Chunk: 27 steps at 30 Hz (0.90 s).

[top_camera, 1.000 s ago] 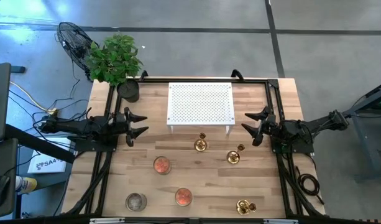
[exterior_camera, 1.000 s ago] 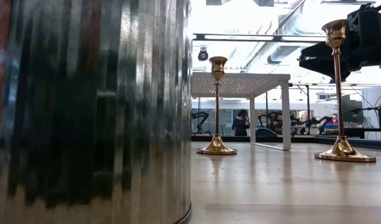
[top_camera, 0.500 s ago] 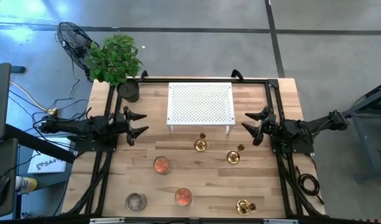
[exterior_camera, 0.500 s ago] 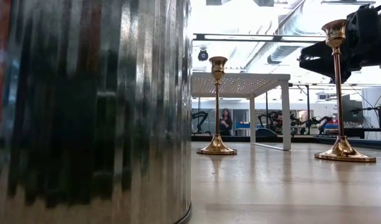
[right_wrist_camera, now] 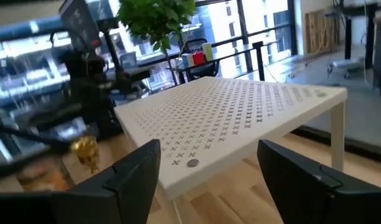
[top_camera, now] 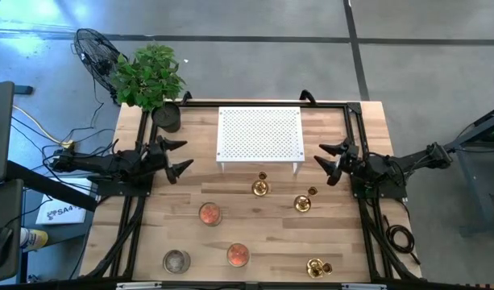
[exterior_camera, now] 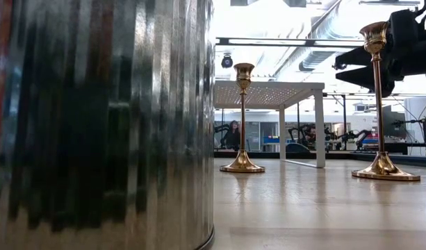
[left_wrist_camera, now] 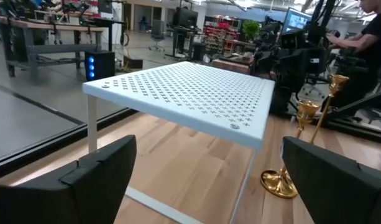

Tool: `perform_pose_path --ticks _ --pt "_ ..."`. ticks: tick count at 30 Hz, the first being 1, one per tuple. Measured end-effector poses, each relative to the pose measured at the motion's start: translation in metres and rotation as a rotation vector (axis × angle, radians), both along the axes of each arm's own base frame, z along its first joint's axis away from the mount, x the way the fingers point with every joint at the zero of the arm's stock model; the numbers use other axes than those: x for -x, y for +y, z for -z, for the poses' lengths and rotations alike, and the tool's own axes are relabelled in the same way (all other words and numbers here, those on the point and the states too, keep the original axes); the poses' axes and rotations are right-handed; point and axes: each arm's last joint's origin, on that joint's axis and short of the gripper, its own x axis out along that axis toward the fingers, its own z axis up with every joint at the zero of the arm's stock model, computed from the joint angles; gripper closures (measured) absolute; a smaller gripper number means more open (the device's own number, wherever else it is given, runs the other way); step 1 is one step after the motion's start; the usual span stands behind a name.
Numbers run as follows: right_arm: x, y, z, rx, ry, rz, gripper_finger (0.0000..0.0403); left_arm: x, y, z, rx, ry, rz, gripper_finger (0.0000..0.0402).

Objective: Pick & Place candle stick holders
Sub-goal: Put the fruits and the vegetables in the bin

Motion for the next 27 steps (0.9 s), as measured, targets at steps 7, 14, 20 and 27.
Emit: perform_pose_path --ticks 7,14,20,27 --pt "-0.0008 0.0017 -0.0002 0.071 0.031 -0.064 0.0139 0.0001 0.0003 0.0002 0.001 0.001 -0.012 0.0002" --pt "-0.0019 0.0046 -0.0003 0.118 0.044 -0.168 0.013 0.0002 0.0005 -0.0001 0.002 -0.003 -0.02 0.0002" --pt "-0.0019 0.0045 0.0001 0.107 0.044 -0.167 0.0082 0.0002 0.0006 0.0001 0.002 -0.003 -0.023 0.0002" --pt "-0.0021 0.0053 0.0003 0.11 0.045 -0.194 0.0027 0.0002 0.0006 0.0001 0.003 -0.003 -0.024 0.0002"
